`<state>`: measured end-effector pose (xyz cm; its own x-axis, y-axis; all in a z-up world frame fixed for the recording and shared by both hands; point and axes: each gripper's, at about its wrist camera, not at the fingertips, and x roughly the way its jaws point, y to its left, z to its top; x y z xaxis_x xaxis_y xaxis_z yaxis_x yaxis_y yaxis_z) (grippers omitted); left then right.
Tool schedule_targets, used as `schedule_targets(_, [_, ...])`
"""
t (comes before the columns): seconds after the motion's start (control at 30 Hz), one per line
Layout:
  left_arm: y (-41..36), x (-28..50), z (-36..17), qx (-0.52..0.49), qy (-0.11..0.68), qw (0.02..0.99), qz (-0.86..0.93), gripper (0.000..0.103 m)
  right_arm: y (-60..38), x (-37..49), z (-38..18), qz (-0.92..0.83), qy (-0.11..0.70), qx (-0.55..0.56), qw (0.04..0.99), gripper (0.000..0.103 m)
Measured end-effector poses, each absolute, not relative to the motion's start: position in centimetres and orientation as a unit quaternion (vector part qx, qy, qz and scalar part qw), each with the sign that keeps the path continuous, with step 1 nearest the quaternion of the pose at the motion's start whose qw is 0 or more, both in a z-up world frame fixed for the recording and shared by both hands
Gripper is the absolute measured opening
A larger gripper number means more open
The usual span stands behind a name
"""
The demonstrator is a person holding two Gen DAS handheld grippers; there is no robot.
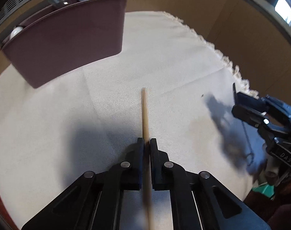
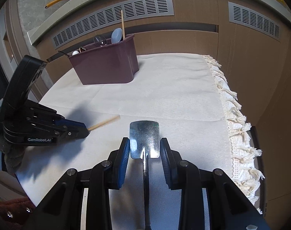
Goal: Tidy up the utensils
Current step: 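Lower the shovel spoon into the holder while the left gripper drops the chopstick in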
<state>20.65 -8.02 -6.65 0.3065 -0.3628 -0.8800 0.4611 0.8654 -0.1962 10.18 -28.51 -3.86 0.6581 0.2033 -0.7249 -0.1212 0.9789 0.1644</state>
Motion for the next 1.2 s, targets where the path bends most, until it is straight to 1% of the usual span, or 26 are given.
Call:
schedule_targets(0.17, [-4.8,18.2,-5.1,-0.040,0.484,0.838,-0.249,0.006,-28.6,9.8,-3.1,0.099,0.403,0.065,0.908,0.029])
schedule_targets(0.27, [-3.1,17.1,-3.8,-0.074,0.458,0.852,-0.241,0.006,-28.6,9.9,-2.6,0.109,0.404,0.079,0.905,0.029])
schedule_targets(0.4, [-1.1,15.2,-0.6,-0.096,0.391,0.887,-0.225,0.006,-28.0,10.2,-1.8,0.113,0.392,0.090,0.908,0.029])
schedule_targets(0.47, [-0.2,15.2,1.8,-0.100,0.351,0.906,-0.214,0.006,-27.5,10.4,-1.1,0.113,0.378,0.085,0.915,0.029])
schedule_targets(0.53, [0.6,15.5,4.9,-0.102,0.306,0.924,-0.208,0.006,-26.9,10.7,0.1,0.112,0.358,0.079,0.923,0.029])
schedule_targets(0.63, [2.0,16.4,11.3,-0.112,0.188,0.957,-0.191,0.006,-25.8,11.9,4.2,0.122,0.303,0.064,0.943,0.029])
schedule_targets(0.67, [2.6,16.8,13.4,-0.121,0.141,0.966,-0.179,0.006,-25.3,12.5,6.0,0.124,0.277,0.053,0.951,0.029])
schedule_targets(0.77, [3.8,18.8,16.7,-0.126,0.054,0.979,-0.151,0.006,-24.3,14.7,12.0,0.127,0.189,0.044,0.973,0.029])
schedule_targets(0.83, [4.5,21.0,17.3,-0.136,0.037,0.980,-0.144,0.006,-24.2,16.6,15.2,0.133,0.116,0.063,0.982,0.029])
schedule_targets(0.9, [5.2,23.1,17.1,-0.149,0.027,0.979,-0.137,0.006,-24.1,18.6,16.5,0.141,0.083,0.077,0.983,0.029])
schedule_targets(1.0, [6.3,26.1,15.4,-0.155,0.019,0.981,-0.117,0.006,-23.6,22.5,16.7,0.165,0.074,0.097,0.979,0.029])
schedule_targets(1.2, [7.5,31.7,10.2,-0.218,0.060,0.965,-0.130,0.006,-21.8,28.9,13.6,0.157,0.100,0.093,0.978,0.029])
